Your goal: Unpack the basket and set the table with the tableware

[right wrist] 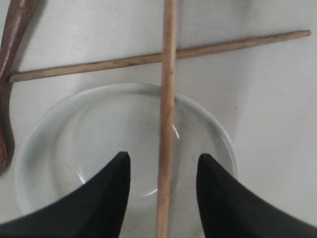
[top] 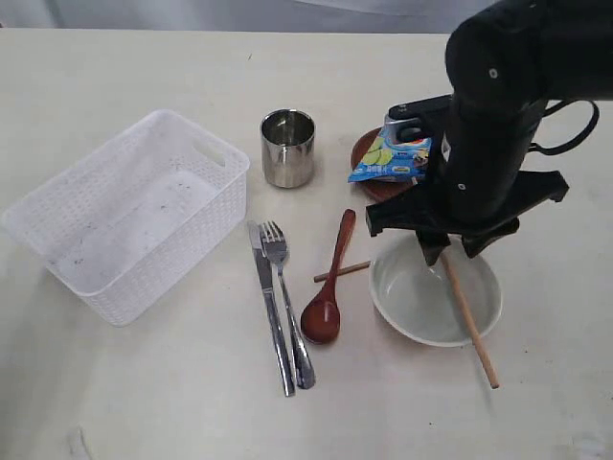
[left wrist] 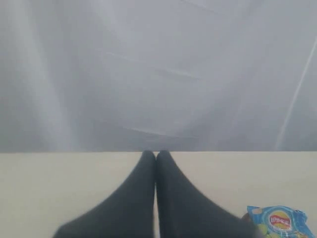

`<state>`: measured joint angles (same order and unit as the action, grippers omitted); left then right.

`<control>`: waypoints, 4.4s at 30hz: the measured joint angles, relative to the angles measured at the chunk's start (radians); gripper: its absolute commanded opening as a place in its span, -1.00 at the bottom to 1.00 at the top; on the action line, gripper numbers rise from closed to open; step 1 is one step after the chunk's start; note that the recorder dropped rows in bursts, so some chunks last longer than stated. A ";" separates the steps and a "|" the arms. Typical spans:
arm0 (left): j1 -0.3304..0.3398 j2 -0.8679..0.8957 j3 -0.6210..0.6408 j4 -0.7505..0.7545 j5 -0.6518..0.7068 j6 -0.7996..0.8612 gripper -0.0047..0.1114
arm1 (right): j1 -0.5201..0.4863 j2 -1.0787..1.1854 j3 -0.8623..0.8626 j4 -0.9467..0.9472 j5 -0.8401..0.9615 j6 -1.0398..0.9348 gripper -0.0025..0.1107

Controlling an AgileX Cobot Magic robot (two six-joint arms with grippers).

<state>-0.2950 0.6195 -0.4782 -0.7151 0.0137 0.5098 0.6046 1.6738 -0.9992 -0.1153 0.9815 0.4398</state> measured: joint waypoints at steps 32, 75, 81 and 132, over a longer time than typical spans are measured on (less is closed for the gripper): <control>0.000 0.000 0.000 0.000 -0.006 0.011 -0.92 | -0.262 -0.039 -0.068 -0.099 0.104 -0.100 -0.96; 0.000 0.000 0.000 0.000 -0.006 0.028 -0.92 | -0.484 0.039 -0.253 0.461 0.085 -0.813 -0.14; 0.000 0.000 0.000 0.000 -0.006 0.029 -0.92 | -0.235 0.001 -0.256 0.509 0.143 -1.136 -0.14; 0.000 -0.021 0.023 0.000 -0.054 0.049 -0.92 | 0.463 0.233 -0.085 -0.310 -0.204 -1.601 -0.96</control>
<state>-0.2950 0.5989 -0.4551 -0.7151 -0.0403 0.5590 1.0678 1.9069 -1.0845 -0.4249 0.7771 -1.1616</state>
